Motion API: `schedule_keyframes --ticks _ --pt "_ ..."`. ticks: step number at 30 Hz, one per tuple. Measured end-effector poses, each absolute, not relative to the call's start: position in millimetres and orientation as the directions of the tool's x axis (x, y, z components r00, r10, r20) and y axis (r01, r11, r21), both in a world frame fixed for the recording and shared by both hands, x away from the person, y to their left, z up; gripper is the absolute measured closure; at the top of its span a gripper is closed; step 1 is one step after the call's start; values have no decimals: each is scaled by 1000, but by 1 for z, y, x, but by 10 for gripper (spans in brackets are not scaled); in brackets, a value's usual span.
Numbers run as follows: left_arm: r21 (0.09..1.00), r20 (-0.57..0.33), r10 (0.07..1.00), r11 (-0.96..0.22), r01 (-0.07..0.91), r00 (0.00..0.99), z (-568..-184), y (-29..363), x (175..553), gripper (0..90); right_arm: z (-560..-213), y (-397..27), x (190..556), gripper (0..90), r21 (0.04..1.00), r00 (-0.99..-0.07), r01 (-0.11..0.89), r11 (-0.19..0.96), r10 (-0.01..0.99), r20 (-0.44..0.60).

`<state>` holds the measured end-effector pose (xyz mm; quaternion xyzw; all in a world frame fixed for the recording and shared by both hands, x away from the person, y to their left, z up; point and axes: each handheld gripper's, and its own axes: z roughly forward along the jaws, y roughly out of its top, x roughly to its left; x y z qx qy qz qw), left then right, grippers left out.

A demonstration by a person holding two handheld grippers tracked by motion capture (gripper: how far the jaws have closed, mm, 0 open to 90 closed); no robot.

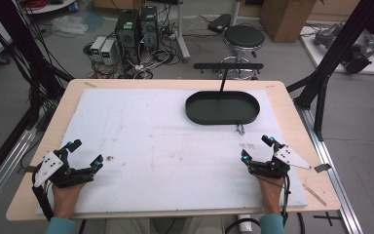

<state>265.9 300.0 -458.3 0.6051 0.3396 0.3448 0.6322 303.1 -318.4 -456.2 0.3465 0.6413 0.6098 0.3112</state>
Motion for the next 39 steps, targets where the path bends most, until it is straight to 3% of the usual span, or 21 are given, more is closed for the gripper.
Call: schedule_keyframes --ticks 17,25,39 --pt "999 -8 847 27 -29 532 -458 300 265 25 -456 -318 303 19 998 -566 53 24 825 10" --pt "999 -9 847 27 -27 532 -458 300 266 25 -453 -317 308 19 994 -577 95 44 817 19" --pt "999 -12 847 30 -25 532 -458 300 266 25 -415 -323 326 19 976 -614 157 152 789 -24"
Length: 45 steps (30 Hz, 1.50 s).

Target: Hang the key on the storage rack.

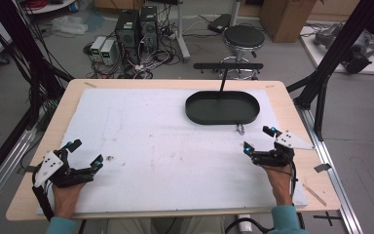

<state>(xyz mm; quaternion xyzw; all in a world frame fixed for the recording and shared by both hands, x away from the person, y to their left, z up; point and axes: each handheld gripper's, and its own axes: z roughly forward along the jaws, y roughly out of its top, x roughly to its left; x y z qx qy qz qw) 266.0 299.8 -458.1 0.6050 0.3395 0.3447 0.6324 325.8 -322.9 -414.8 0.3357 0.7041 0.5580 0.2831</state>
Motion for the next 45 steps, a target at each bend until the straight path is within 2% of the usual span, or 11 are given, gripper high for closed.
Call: schedule_keyframes --ticks 9,25,30,45 --pt "999 -8 847 24 -24 532 -458 300 266 25 -392 -320 347 19 945 -658 207 252 751 -56" --pt "999 -8 847 25 -24 532 -458 300 266 25 -372 -313 387 21 841 -732 310 444 676 -87" --pt "999 -7 848 24 -24 531 -458 299 266 25 -367 -307 401 23 787 -766 320 527 633 -113" --pt "999 -5 848 23 -27 531 -458 299 266 25 -366 -300 431 49 675 -797 367 640 590 -126"
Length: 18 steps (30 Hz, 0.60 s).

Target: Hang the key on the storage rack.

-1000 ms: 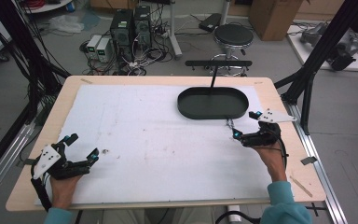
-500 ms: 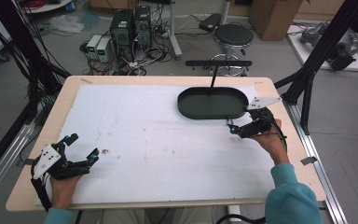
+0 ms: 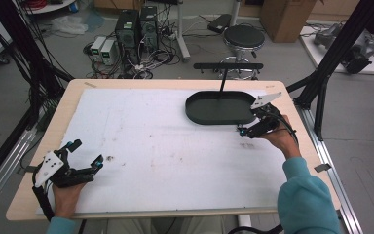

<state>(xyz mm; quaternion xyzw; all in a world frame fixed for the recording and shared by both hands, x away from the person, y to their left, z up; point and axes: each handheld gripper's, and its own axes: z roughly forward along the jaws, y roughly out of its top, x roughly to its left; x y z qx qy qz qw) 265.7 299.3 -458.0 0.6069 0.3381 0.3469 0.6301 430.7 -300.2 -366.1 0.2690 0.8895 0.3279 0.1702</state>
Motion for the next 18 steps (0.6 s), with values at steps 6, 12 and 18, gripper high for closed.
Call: schedule_keyframes --ticks 6,12,18 --pt "999 -4 847 22 -27 531 -458 299 266 25 -371 -297 440 58 621 -814 373 690 564 -137" --pt "999 -4 847 22 -28 531 -458 299 266 25 -378 -295 446 157 577 -834 366 730 533 -144" --pt "1000 1 847 15 -27 531 -458 299 265 25 -384 -293 450 197 547 -837 382 745 530 -138"
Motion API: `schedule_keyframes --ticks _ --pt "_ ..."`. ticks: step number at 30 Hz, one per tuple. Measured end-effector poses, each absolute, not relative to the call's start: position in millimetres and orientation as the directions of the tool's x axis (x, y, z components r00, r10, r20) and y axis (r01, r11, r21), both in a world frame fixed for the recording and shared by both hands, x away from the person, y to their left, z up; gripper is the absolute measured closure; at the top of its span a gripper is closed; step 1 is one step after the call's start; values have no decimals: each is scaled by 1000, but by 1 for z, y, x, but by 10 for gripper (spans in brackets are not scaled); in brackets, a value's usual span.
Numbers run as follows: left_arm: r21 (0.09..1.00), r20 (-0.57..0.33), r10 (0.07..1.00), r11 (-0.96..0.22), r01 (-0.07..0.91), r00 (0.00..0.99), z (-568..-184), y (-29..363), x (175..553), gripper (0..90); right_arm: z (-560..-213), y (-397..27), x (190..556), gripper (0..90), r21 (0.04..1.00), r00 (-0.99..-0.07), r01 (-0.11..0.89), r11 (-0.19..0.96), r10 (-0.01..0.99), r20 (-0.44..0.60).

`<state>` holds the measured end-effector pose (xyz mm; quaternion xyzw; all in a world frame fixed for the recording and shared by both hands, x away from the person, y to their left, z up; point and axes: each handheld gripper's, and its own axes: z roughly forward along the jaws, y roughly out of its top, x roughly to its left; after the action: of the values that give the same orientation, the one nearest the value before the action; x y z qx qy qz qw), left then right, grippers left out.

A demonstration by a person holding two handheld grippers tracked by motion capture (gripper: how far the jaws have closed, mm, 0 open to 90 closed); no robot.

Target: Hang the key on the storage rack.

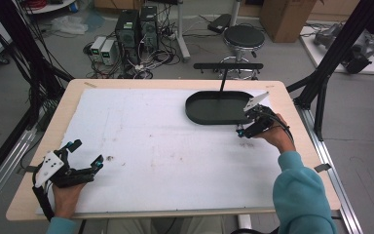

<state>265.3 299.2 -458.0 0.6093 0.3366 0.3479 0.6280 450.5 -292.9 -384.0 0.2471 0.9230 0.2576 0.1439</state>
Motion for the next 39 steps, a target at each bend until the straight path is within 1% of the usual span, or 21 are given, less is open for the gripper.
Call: schedule_keyframes --ticks 3,4,7,12,14,20,25,32,39 --pt "1000 1 847 16 -26 531 -458 299 265 25 -387 -293 453 266 524 -844 393 755 522 -120" --pt "1000 1 847 16 -26 531 -458 299 265 25 -388 -293 454 269 519 -845 397 757 522 -115" --pt "1000 2 847 14 -27 531 -458 299 265 25 -391 -293 456 329 498 -851 400 769 513 -110" --pt "1000 3 847 14 -27 532 -458 299 265 25 -395 -292 459 389 472 -849 416 778 518 -107" --pt "1000 2 847 14 -27 532 -458 299 265 25 -396 -292 460 433 456 -848 423 783 520 -105" --pt "1000 4 847 13 -27 532 -458 299 265 25 -399 -291 462 500 431 -851 432 792 516 -96" --pt "1000 5 846 11 -28 533 -458 299 265 25 -402 -288 464 522 415 -849 434 800 517 -107" --pt "1000 5 846 12 -28 532 -458 299 265 25 -405 -283 466 641 387 -855 423 819 502 -128" --pt "1000 2 847 15 -27 532 -458 299 265 25 -406 -283 467 715 365 -858 423 830 496 -133"
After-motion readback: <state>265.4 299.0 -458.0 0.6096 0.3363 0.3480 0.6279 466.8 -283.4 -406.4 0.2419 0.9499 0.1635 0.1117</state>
